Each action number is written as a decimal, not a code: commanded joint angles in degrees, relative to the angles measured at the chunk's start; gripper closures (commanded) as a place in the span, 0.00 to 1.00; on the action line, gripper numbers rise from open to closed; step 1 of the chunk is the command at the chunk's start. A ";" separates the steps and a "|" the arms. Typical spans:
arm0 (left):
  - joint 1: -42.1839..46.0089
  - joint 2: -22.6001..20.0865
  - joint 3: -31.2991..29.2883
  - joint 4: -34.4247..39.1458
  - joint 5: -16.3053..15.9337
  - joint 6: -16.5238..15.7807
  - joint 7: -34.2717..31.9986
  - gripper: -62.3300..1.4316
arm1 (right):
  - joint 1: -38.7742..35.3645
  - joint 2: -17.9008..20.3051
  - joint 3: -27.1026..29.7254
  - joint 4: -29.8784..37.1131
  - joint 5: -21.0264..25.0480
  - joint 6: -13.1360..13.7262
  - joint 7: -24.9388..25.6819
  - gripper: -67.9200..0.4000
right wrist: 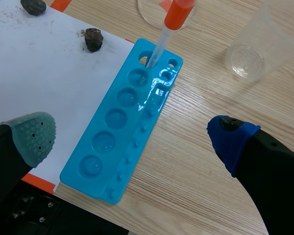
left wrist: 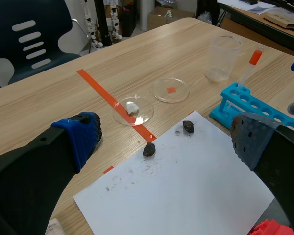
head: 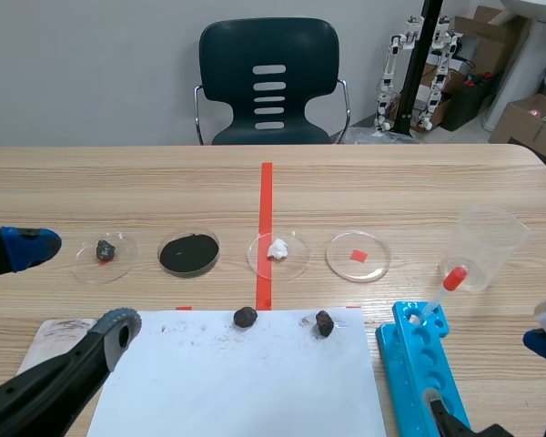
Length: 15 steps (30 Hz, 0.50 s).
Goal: Pick up the dropper by the top with the right hand
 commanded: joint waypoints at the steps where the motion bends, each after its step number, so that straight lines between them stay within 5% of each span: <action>1: 0.00 0.13 0.07 0.35 -0.79 -0.11 -0.76 0.10 | 0.22 0.13 0.76 1.14 0.39 -0.35 0.44 0.03; 15: 0.00 0.13 0.07 0.35 -0.79 -0.11 -0.76 0.10 | 0.37 0.13 0.76 1.16 1.95 -0.96 15.93 0.03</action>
